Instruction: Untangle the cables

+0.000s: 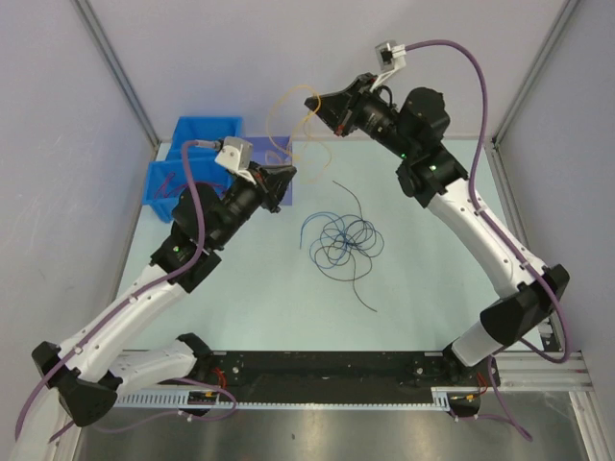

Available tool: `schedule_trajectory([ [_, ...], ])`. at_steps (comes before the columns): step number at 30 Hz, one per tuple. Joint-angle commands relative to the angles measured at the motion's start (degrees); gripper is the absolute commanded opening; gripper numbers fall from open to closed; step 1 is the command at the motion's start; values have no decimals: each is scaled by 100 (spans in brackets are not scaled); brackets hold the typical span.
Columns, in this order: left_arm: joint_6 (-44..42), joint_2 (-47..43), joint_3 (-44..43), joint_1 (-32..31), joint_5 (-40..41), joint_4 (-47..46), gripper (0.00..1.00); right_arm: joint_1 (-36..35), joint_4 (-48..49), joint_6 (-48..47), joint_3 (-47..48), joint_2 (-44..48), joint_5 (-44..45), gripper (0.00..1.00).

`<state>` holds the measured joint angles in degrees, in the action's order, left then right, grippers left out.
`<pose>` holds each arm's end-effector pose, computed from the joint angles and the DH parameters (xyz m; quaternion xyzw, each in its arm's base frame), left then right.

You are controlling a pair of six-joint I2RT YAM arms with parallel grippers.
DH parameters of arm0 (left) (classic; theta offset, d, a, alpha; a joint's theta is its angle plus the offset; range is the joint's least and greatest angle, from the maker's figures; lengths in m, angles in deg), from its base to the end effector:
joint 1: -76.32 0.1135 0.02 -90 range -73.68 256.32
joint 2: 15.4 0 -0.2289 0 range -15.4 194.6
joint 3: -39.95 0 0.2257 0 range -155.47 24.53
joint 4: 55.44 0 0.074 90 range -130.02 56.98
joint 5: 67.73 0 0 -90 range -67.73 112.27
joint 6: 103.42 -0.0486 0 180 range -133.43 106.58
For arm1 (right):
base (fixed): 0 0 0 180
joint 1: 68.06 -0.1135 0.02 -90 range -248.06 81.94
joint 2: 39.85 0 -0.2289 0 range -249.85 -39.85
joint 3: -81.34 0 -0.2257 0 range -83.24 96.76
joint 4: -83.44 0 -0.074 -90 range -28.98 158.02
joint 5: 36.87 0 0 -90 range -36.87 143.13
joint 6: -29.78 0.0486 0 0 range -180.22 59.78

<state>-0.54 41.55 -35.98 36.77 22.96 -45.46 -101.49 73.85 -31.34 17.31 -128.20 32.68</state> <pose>0.1775 -0.1458 0.3979 0.1453 0.6330 -0.3324 0.6839 0.2636 0.1944 0.4839 -0.1665 0.5721 0.5012 0.6275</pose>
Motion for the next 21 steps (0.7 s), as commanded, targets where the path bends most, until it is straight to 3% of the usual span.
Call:
schedule_trajectory([
  [1,-137,298,-356,157,581,33,12,-6,261,109,87,-356,-100,0],
  [7,443,1002,-620,1018,-33,262,8,3,130,91,692,-1077,-249,0],
  [9,513,1229,-620,1203,-576,131,7,21,51,65,956,-1508,-284,0],
  [15,680,1942,-1058,1827,-1289,60,0,126,-266,205,2344,-2807,-583,0],
  [21,654,2645,-1507,2100,-1273,-11,0,170,-389,363,3496,-3862,-750,0],
])
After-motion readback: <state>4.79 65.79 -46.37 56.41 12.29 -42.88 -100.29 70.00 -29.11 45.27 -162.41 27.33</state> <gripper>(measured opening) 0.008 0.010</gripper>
